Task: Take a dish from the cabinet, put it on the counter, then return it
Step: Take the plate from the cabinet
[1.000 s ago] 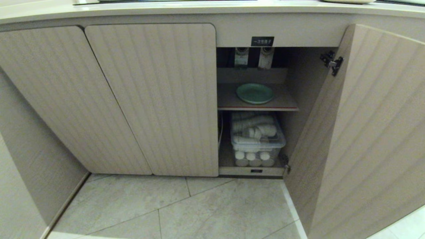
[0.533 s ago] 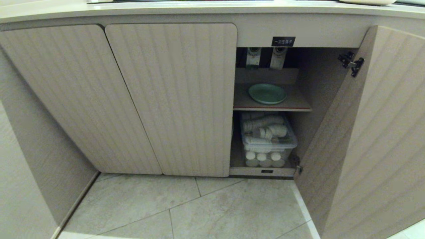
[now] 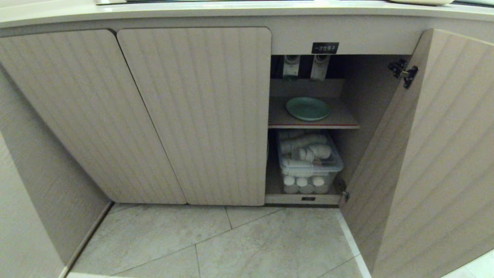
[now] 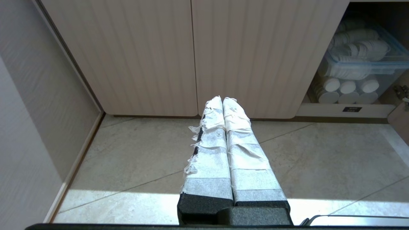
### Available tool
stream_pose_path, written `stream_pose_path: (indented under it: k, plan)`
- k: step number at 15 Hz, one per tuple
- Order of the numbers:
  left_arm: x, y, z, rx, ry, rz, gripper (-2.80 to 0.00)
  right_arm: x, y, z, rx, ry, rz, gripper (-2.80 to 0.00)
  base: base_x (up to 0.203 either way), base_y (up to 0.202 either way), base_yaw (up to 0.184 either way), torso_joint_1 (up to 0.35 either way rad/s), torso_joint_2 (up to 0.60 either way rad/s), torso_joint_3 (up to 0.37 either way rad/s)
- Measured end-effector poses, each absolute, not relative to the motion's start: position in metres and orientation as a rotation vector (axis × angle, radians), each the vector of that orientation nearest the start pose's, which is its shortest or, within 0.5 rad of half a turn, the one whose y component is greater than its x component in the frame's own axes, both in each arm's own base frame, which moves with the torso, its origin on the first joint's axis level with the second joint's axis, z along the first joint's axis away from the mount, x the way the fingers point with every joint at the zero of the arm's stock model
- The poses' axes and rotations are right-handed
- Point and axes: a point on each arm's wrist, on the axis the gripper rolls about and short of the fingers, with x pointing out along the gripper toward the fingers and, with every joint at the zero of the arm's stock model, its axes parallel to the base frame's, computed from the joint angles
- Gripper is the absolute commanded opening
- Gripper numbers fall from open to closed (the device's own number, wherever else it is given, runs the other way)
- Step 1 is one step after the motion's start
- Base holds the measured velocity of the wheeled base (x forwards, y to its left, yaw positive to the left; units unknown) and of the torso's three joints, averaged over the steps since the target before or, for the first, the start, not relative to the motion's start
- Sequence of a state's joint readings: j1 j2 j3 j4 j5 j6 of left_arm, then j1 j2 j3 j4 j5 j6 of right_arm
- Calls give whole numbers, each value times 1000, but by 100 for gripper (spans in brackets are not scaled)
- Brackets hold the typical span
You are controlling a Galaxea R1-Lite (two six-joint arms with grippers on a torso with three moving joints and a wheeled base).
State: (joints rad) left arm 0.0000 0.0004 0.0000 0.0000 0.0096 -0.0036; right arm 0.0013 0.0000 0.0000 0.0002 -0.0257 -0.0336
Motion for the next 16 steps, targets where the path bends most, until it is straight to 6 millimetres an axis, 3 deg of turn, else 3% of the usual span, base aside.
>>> stream_pose_path:
  k: [16]
  plan:
    - [-23,0,75,-3,0,9,-280,-23,-1,75,-34,0,-25,-280,8,0,0,0,0,0]
